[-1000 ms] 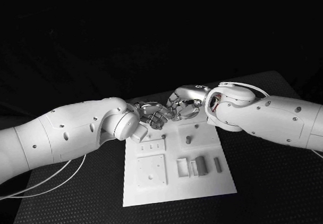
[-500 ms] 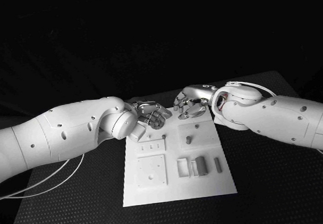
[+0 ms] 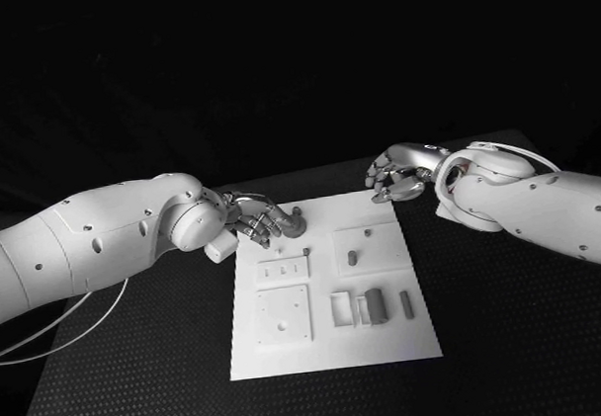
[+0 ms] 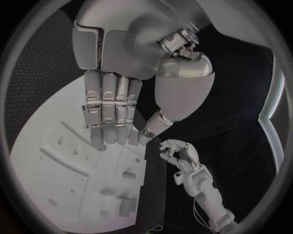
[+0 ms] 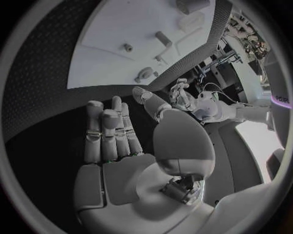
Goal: Assemble the parts on the task board
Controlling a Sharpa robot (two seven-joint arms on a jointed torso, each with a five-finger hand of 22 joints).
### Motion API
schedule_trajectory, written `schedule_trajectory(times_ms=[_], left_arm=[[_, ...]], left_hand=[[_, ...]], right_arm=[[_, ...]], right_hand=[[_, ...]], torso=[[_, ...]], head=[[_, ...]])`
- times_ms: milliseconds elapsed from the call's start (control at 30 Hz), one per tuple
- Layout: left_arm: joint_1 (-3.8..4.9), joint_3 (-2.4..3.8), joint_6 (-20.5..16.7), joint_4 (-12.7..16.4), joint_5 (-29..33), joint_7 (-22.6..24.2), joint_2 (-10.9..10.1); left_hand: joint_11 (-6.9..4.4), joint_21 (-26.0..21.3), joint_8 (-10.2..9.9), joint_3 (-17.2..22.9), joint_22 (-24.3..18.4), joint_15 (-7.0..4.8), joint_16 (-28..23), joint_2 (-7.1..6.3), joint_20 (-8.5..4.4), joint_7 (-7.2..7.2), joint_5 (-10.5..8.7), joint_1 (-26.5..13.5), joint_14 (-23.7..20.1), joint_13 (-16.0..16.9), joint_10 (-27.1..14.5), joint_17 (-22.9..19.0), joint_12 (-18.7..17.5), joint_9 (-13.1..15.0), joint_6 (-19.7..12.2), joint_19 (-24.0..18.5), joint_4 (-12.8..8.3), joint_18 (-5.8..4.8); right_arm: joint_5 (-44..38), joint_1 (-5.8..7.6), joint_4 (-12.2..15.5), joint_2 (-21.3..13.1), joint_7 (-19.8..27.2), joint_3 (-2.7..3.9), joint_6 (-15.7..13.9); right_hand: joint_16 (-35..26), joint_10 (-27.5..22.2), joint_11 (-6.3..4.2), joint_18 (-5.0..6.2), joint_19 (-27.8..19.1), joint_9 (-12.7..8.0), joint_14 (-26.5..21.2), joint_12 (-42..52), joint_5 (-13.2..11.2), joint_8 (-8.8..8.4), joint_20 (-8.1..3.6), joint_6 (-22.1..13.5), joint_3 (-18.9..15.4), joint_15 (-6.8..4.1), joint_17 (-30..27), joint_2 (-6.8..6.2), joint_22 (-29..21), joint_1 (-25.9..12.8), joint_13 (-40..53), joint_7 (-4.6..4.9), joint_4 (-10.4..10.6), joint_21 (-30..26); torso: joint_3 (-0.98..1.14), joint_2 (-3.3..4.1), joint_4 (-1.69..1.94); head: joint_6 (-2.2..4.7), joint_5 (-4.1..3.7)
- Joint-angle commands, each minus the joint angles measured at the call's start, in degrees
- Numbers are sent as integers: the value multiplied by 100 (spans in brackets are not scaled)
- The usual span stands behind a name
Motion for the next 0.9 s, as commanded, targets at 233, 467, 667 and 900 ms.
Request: schedule_trajectory(times_ms=[233,467,667,900], left_arm=[[8,-4,1345,-162,-1400,-839,-25],[6,-149,923,-266,-2023,-849,131],[-3,-337,751,-409,-2197,-852,346],[-34,-335,652,-546,-2341,-863,527]], left_hand=[[-84,120,207,-190,240,-60,425,449,-42,15,0,41,-40,281,-94,-9,406,1029,-255,39,-8,11],[-173,250,264,-174,448,-161,776,407,-129,-1,0,19,8,527,-124,-98,795,1339,-322,156,-3,17],[-251,343,245,-158,544,-252,977,326,-198,-39,-1,-2,134,633,-38,-179,1003,1411,-233,317,3,28],[-346,442,285,-201,632,-361,1203,289,-282,-118,-1,-174,312,714,102,-293,1212,1521,-58,525,17,38]], right_arm=[[597,1,-317,-88,235,188,-513],[708,2,-410,-82,298,291,-599],[712,1,-372,-71,318,306,-604],[720,1,-304,-110,324,318,-607]], right_hand=[[19,65,39,223,26,8,17,-21,36,18,-35,-179,-6,15,6,-1,112,76,4,182,-22,19],[21,66,38,223,30,10,20,-22,35,20,-37,-177,-3,14,5,3,112,87,5,180,-28,22],[21,66,37,223,32,10,22,-24,36,21,-39,-177,-2,14,3,7,112,94,5,180,-33,24],[21,66,37,223,33,11,23,-26,35,22,-40,-178,0,13,1,14,112,104,5,180,-41,25]], torso=[[-4,-2,8],[-9,2,7],[-18,14,-13],[-14,24,-9]], head=[[-116,128],[-193,148],[-243,139],[-287,111]])
